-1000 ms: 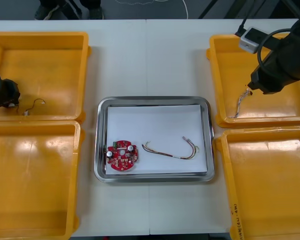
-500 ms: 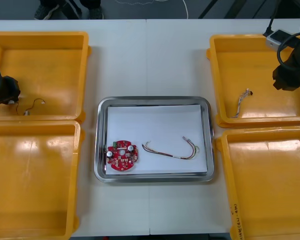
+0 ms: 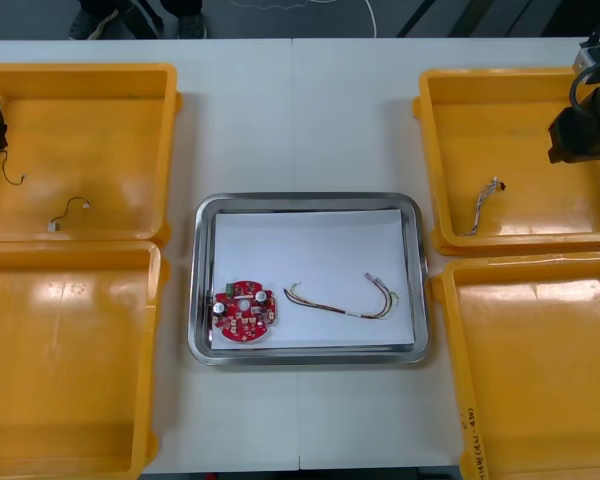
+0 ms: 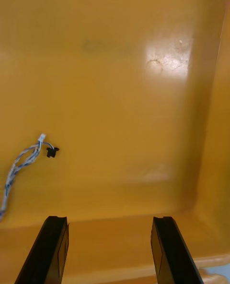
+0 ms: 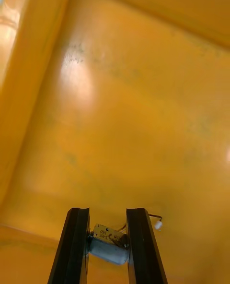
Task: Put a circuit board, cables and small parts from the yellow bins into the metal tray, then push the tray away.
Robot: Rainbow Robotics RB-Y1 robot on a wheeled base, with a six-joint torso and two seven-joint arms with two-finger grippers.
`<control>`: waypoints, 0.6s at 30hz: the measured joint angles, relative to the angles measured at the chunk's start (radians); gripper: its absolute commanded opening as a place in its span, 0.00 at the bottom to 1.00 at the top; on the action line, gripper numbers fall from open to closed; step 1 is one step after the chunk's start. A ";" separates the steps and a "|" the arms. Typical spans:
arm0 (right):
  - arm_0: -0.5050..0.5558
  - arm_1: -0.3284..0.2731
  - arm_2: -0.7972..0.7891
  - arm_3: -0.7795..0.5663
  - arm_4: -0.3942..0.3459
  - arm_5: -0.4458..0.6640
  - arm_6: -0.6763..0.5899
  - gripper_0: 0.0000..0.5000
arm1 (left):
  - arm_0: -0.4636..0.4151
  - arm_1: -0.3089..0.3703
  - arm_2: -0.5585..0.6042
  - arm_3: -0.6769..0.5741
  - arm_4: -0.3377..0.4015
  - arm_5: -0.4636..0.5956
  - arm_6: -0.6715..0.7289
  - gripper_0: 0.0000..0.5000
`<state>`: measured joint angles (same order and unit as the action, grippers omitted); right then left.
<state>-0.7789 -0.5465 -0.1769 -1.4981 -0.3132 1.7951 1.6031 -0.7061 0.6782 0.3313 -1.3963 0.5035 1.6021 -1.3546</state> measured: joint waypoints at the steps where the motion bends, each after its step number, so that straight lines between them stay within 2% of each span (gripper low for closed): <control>1: 0.000 0.003 -0.001 0.002 -0.002 -0.005 -0.036 1.00 | 0.001 0.000 0.003 -0.022 0.000 0.016 0.000 0.00; 7: -0.001 0.029 -0.001 0.028 -0.038 -0.039 -0.144 1.00 | 0.003 0.000 0.005 -0.125 0.000 0.110 0.000 0.00; 12: -0.001 0.037 -0.001 0.075 -0.101 -0.060 -0.357 1.00 | 0.005 -0.001 -0.001 -0.216 0.003 0.214 0.002 0.00; 16: -0.001 0.037 0.001 0.109 -0.129 -0.092 -0.364 1.00 | 0.007 -0.002 -0.042 -0.308 0.009 0.299 0.038 0.00; 18: -0.001 0.037 0.009 0.117 -0.129 -0.097 -0.383 1.00 | 0.007 -0.002 -0.077 -0.353 0.015 0.308 0.084 0.00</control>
<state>-0.7797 -0.5091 -0.1680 -1.3809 -0.4427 1.6981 1.2201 -0.6987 0.6766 0.2541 -1.7493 0.5181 1.9100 -1.2704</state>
